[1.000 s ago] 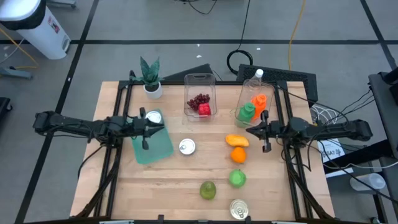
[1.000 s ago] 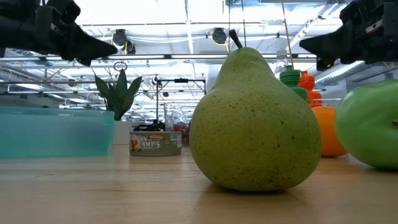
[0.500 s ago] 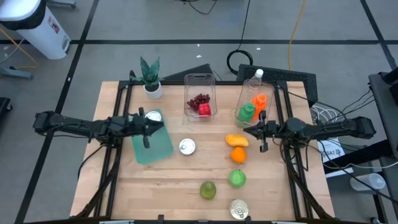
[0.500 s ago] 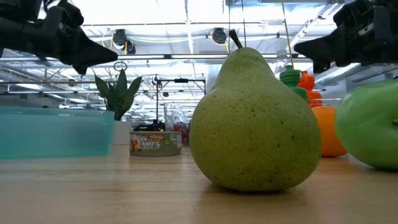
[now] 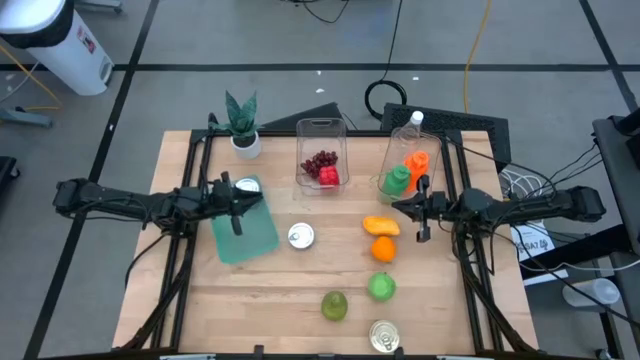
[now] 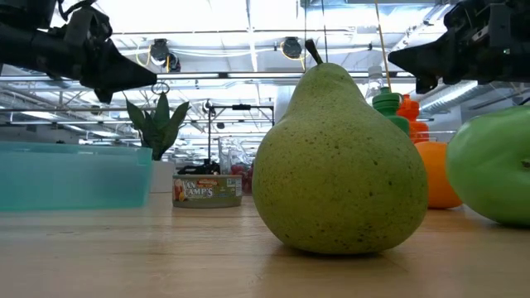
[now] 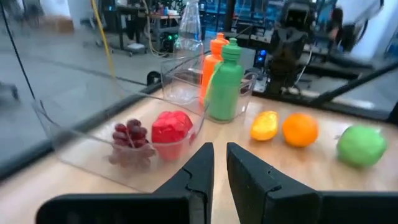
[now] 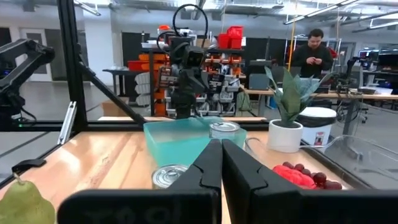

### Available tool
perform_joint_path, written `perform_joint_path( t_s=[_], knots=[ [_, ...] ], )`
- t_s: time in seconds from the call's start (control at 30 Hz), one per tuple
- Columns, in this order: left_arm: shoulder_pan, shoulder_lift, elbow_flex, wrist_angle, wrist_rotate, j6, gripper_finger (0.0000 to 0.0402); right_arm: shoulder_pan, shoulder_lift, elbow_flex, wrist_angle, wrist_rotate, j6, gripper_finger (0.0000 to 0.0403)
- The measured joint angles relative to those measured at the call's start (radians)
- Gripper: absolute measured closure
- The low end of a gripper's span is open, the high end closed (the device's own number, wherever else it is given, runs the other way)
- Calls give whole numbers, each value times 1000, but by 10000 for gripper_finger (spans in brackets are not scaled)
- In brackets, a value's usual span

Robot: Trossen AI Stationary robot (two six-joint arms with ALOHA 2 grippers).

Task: Pick & Place Food Item
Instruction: Put the mango into the left transparent bin

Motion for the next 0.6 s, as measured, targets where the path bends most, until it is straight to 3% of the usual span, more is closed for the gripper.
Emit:
perform_joint_path(
  t_s=[0.23, 0.6],
  knots=[
    [0, 0, 0, 2, 134, -73, 350, 0, 35, 0, 0, -3, 26, 403],
    [-28, 0, 0, 1, 157, -77, 350, 13, 107, 6, 40, -4, 93, 403]
  ],
)
